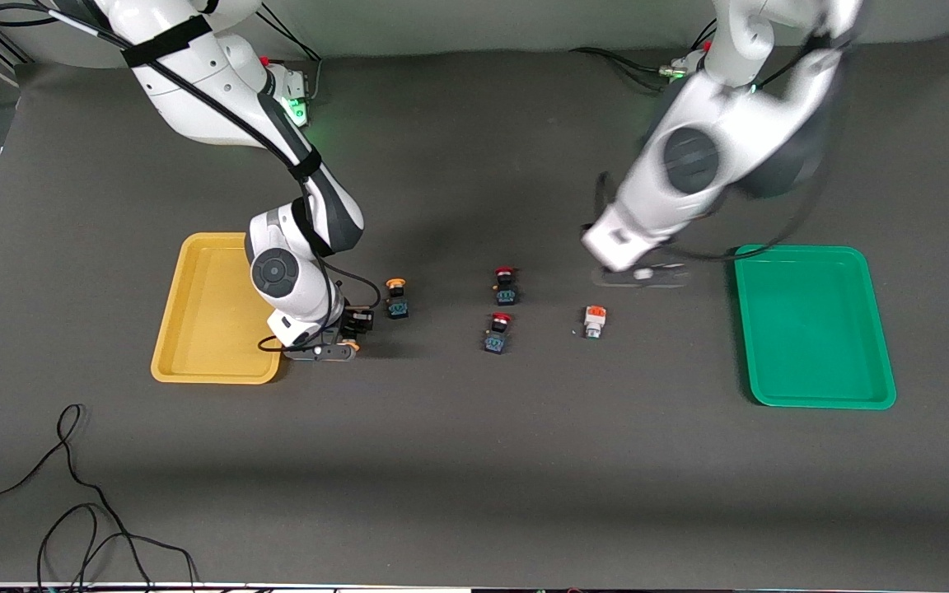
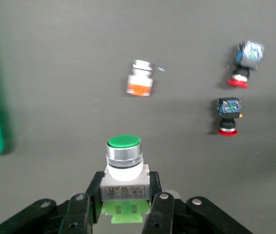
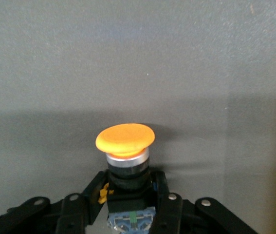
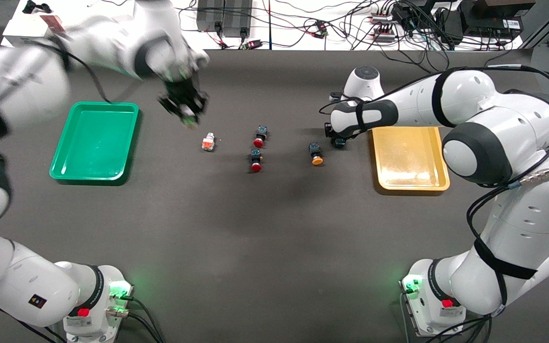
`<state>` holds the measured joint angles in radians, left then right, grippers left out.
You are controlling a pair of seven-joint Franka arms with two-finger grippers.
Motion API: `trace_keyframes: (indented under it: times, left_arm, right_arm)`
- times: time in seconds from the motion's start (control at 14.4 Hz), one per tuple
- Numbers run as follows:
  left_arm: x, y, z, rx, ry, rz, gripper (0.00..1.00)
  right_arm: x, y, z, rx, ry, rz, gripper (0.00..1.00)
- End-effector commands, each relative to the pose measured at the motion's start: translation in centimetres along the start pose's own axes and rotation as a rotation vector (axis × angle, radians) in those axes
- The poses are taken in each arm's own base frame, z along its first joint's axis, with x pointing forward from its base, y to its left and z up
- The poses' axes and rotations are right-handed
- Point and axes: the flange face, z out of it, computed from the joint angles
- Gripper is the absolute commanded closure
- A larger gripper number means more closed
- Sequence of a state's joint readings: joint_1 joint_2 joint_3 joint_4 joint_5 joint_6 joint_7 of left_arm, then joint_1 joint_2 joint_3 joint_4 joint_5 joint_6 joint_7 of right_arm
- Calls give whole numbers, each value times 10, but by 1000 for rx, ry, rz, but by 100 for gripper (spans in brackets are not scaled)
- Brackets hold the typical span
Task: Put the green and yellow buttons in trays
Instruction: 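Carry the green button into the green tray with the left gripper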
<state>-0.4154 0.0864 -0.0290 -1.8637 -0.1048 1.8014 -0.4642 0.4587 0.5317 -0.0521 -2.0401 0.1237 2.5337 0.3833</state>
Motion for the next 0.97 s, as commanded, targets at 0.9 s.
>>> trace_keyframes:
  times: [0.9]
  left_arm:
    - [117,-308,181,70,57,58,100]
  right_arm:
    - [3,208,-60,-67,-35,-87,100]
